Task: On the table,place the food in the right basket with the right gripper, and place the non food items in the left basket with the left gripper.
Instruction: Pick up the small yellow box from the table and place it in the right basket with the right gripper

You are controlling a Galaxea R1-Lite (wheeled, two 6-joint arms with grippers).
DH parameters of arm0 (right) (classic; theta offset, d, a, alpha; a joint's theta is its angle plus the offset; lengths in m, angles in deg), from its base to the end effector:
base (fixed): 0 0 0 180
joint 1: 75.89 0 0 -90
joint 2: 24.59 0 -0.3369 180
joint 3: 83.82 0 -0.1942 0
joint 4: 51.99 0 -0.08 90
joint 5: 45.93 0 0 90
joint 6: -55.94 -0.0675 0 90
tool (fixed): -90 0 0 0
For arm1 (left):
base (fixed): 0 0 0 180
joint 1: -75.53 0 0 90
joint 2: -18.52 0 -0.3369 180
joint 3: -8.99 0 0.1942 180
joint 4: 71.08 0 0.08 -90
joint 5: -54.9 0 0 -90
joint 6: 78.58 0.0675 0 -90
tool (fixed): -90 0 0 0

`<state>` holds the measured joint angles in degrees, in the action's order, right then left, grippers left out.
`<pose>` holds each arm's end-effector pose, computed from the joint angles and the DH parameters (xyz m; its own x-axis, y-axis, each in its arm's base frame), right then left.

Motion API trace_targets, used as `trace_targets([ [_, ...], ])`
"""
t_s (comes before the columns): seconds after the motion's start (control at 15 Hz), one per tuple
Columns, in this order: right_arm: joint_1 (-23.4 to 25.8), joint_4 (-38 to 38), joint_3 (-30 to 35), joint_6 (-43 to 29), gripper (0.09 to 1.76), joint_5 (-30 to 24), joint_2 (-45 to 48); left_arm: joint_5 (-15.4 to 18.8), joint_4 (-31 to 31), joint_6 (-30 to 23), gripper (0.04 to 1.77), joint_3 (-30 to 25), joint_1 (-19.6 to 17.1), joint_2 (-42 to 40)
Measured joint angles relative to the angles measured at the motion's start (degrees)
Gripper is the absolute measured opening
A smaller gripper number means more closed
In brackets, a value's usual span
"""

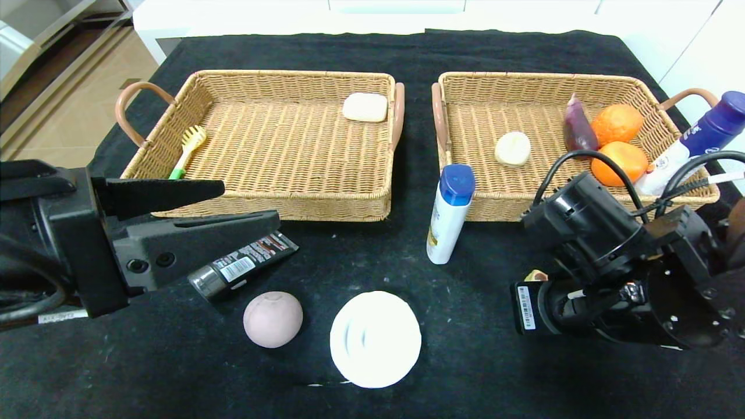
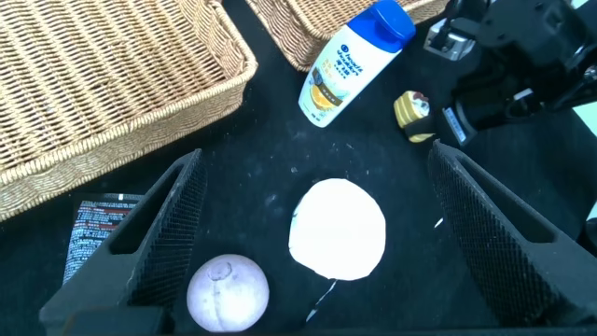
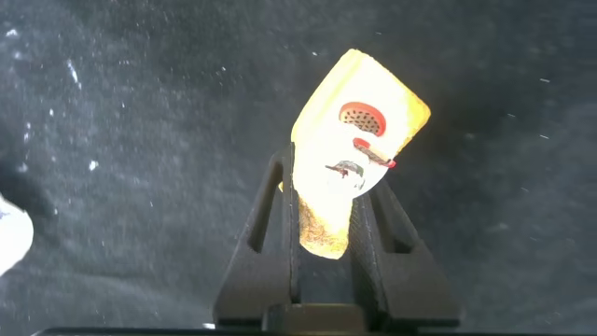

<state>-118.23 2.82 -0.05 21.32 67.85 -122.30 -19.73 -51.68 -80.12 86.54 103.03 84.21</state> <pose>0.2534 0.1941 0.2109 0.6470 0.0440 -0.7612 -0.0218 0.9990 0.0393 0.1649 -0.1060 0.3279 0.7255 -0.6765 -0.1265 0.6749 0.7353 -0.0614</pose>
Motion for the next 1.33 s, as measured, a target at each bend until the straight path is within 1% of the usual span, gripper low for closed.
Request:
trace_targets([
  [0.47,0.2,-0.2,-0.1,3.5,0.40,0.1,5.9,0.0,0.0,0.0,1.72,0.0,0.0,0.0],
  [0.8,1.8,-1.2,-0.3,10.4,0.40,0.1,10.6,0.0,0.0,0.0,1.72,0.0,0.0,0.3],
  [0.87,2.5,-2.1,-0.2,11.6,0.40,0.1,11.1,0.0,0.0,0.0,1.72,0.0,0.0,0.3],
  [1.13,5.3,-10.1,0.8,17.3,0.39,-1.3,12.6,0.0,0.0,0.0,1.72,0.0,0.0,0.3],
  [1.33,8.5,-15.2,-0.3,21.5,0.38,-1.9,13.1,0.0,-0.1,0.0,1.72,0.0,0.0,0.3],
])
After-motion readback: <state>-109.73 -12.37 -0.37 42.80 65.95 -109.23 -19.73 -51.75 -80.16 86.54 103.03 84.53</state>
